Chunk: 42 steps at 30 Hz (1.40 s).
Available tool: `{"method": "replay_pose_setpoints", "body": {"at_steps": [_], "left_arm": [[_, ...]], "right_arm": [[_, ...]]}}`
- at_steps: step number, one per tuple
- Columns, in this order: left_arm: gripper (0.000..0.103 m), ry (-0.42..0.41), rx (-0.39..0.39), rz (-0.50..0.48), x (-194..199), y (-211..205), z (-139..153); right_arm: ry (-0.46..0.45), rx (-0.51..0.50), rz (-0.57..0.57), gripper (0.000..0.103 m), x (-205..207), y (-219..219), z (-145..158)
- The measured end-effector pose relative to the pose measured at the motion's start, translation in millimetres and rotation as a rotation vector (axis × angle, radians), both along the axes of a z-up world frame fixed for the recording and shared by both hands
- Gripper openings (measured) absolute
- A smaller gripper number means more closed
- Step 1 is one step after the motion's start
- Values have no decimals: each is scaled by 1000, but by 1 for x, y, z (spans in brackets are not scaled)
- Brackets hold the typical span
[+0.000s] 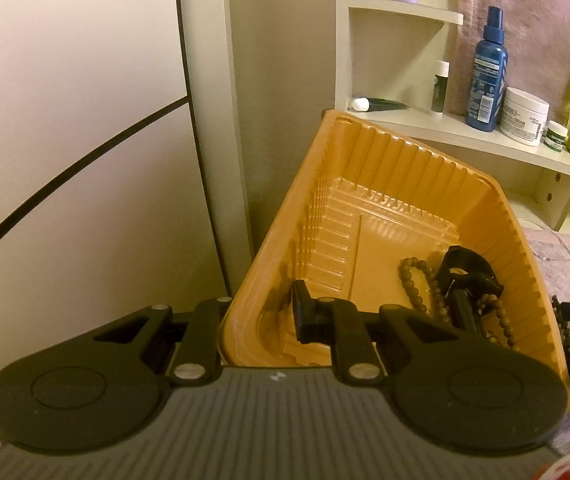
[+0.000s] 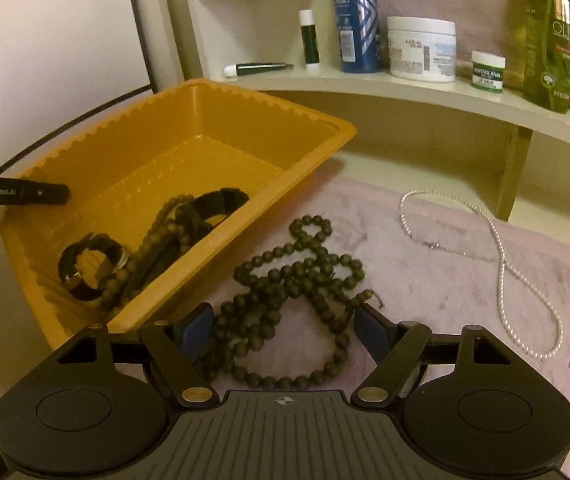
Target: Organize jewelry
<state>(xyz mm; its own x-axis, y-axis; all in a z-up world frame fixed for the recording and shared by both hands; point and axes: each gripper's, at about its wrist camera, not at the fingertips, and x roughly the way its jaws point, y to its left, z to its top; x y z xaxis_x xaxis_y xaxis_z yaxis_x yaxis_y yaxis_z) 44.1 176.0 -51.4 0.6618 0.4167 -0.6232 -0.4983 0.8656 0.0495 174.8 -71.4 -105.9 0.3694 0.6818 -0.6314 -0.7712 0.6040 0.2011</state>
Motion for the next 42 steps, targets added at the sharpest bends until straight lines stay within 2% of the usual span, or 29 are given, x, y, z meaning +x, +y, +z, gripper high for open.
{"method": "replay_pose_setpoints", "body": {"at_steps": [2, 7, 9, 11, 12, 14, 16, 20, 27, 34, 42], "left_arm": [[15, 2, 9, -5, 0, -1, 0], [16, 8, 10, -3, 1, -1, -1], [16, 8, 10, -2, 1, -1, -1], [16, 9, 12, -2, 1, -1, -1], [16, 10, 12, -3, 1, -1, -1], [16, 12, 13, -3, 2, -1, -1], [16, 12, 14, -3, 2, -2, -1], [16, 12, 14, -3, 2, -2, -1], [16, 11, 13, -2, 2, -2, -1], [16, 8, 11, 0, 2, -1, 0], [16, 5, 10, 0, 1, -2, 0]], "right_arm": [[-26, 14, 44, 77, 1, -2, -3], [-128, -43, 153, 76, -3, 3, -7], [-136, -38, 174, 71, -2, 4, -7], [-137, -33, 179, 50, -1, 5, -6], [-133, -31, 176, 45, 0, 6, -6], [-122, -28, 152, 25, 2, 5, -5], [-95, -21, 120, 15, 6, 2, -3], [-73, -5, 70, 9, 7, -7, 4], [-26, 60, -48, 9, 22, -32, 28], [-55, 132, -120, 8, 32, -57, 82], [-122, 184, -114, 8, 27, -62, 138]]}}
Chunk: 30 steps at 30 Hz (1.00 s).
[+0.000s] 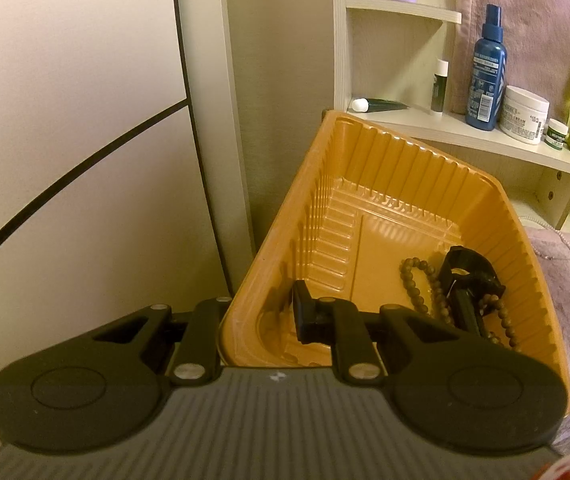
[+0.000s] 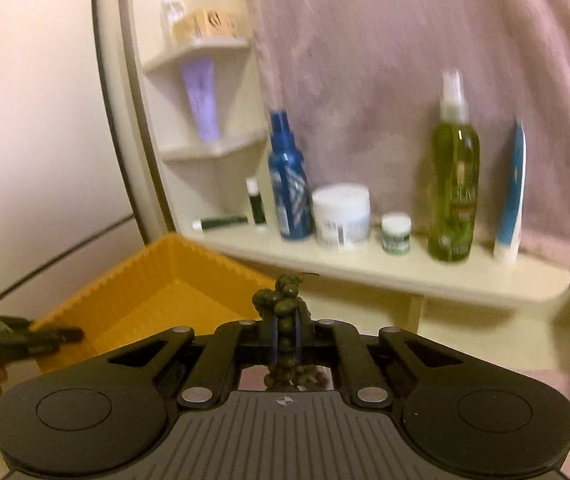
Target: Organize jewelry
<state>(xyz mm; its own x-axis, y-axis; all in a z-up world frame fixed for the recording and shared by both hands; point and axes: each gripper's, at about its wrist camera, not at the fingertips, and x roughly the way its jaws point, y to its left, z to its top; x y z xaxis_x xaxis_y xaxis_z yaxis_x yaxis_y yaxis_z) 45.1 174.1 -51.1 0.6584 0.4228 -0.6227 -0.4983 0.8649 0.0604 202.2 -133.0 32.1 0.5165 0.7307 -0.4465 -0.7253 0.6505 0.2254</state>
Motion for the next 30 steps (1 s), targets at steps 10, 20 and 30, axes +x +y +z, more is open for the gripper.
{"method": "replay_pose_setpoints", "body": {"at_steps": [10, 20, 30], "left_arm": [[15, -8, -2, -4, -2, -1, 3], [16, -21, -13, -4, -5, 0, 4], [16, -20, -16, -6, -4, 1, 5]], "right_arm": [[-42, 127, 102, 8, -12, 36, 44], [-105, 234, 223, 8, -17, 89, 84], [64, 59, 250, 8, -10, 132, 15]]}}
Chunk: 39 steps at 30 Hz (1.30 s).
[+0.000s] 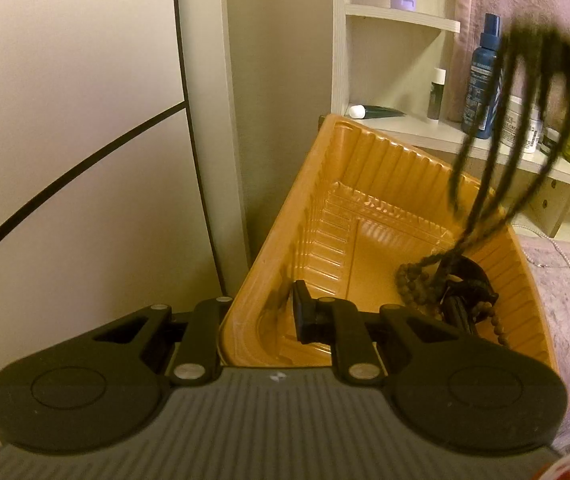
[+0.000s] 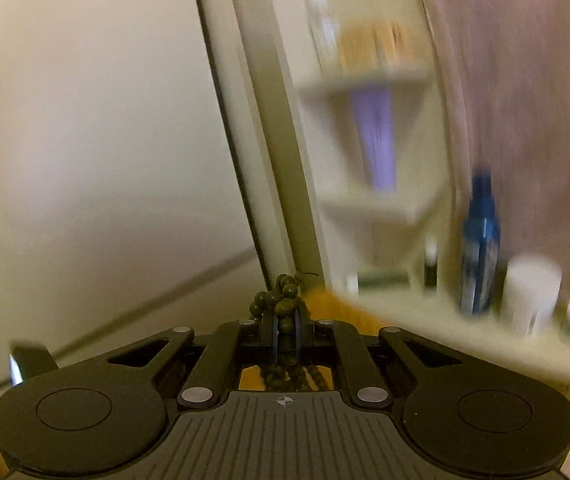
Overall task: Organize jewelry
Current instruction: 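Lower the bead strands into the orange tray and open the right gripper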
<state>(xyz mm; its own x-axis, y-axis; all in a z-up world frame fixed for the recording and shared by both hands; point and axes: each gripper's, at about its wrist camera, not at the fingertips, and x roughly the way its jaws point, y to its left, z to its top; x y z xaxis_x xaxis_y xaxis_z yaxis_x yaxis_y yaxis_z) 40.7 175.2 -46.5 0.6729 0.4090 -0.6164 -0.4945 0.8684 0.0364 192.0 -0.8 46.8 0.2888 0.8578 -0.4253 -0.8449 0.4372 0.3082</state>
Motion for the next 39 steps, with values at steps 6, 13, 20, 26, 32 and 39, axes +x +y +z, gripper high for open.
{"method": "replay_pose_setpoints", "body": {"at_steps": [6, 13, 20, 26, 32, 39], "left_arm": [[16, 1, 2, -1, 1, 0, 0], [16, 6, 4, 2, 2, -1, -1], [16, 11, 6, 2, 4, -1, -2], [16, 12, 7, 2, 5, 0, -2], [16, 15, 11, 3, 5, -1, -2], [16, 21, 22, 2, 5, -2, -2]], "right_arm": [[108, -116, 5, 8, 4, 14, -56], [92, -99, 7, 30, 3, 15, -60], [77, -73, -36, 61, 1, 0, -53], [118, -84, -70, 61, -4, -24, -62], [167, -98, -145, 61, -9, -60, -77], [193, -168, -286, 61, -7, -115, -100]]}}
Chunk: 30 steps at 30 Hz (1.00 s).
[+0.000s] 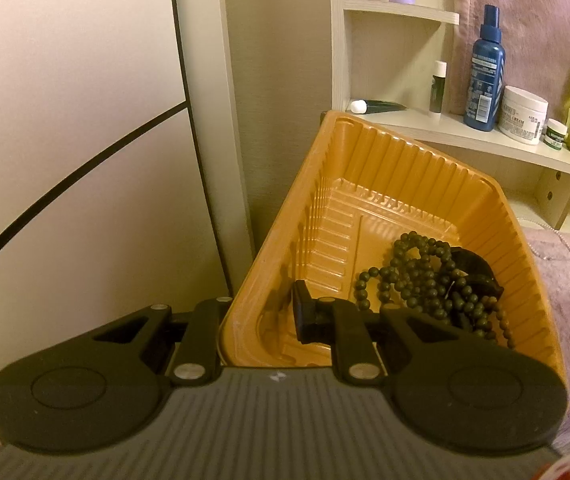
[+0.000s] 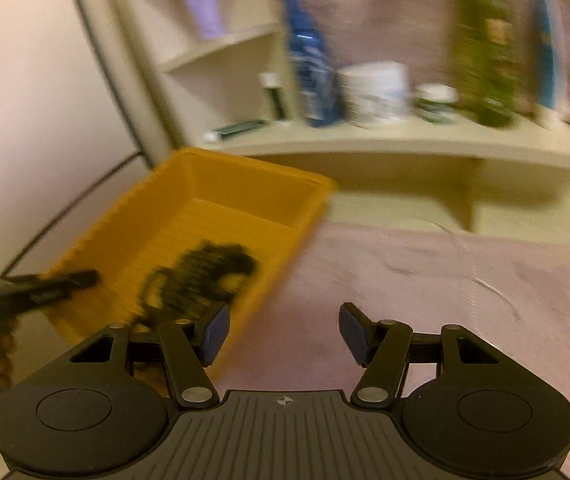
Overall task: Organize jewelry
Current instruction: 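Lower the bead strands into the orange tray and open the right gripper, then move the open right gripper over the pearl strand and close on it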
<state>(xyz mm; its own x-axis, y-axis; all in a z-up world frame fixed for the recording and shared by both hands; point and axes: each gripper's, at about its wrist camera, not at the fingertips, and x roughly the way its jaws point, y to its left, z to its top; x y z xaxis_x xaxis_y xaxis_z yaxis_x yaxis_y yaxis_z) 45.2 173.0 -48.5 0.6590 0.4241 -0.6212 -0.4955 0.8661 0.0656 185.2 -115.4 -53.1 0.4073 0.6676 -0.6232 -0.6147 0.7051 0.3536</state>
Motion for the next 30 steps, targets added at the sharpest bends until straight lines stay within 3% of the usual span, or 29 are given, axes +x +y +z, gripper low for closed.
{"method": "replay_pose_setpoints", "body": {"at_steps": [6, 12, 20, 30], "left_arm": [[16, 7, 9, -2, 0, -1, 0], [16, 11, 16, -3, 1, -2, 0], [16, 14, 19, -5, 1, -2, 1], [16, 16, 18, -4, 1, -2, 0]], "right_arm": [[-8, -94, -138, 61, 12, -50, -17], [-36, -139, -190, 59, 23, -74, -25], [-35, -140, -230, 35, 43, -78, -35], [-28, -156, -245, 22, 62, -72, -41]]}}
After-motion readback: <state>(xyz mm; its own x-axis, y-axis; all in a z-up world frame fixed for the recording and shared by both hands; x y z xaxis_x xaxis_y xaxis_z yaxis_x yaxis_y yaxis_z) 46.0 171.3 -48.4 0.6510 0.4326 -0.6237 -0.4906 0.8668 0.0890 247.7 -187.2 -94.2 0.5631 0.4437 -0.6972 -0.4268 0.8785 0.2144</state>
